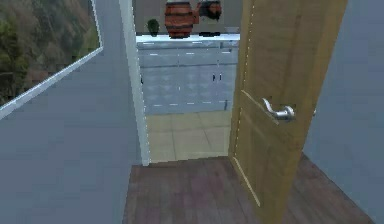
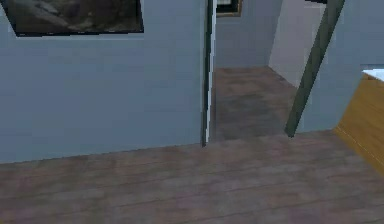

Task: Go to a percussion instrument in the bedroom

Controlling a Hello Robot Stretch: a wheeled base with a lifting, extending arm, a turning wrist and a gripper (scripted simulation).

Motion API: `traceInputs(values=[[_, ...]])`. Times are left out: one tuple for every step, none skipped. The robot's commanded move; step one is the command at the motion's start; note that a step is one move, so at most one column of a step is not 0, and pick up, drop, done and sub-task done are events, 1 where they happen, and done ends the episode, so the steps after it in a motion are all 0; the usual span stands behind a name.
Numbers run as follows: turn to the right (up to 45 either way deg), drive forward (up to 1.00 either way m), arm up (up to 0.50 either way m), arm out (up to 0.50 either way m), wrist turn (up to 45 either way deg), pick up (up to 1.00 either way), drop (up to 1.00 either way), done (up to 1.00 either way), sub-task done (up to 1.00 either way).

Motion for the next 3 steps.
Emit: traceInputs(values=[[0.0,1.00,0.00,0.00,0.0,0.00,0.00,0.00,0.00],[0.0,0.50,0.00,0.00,0.0,0.00,0.00,0.00,0.00],[-9.0,0.00,0.00,0.00,0.0,0.00,0.00,0.00,0.00]])
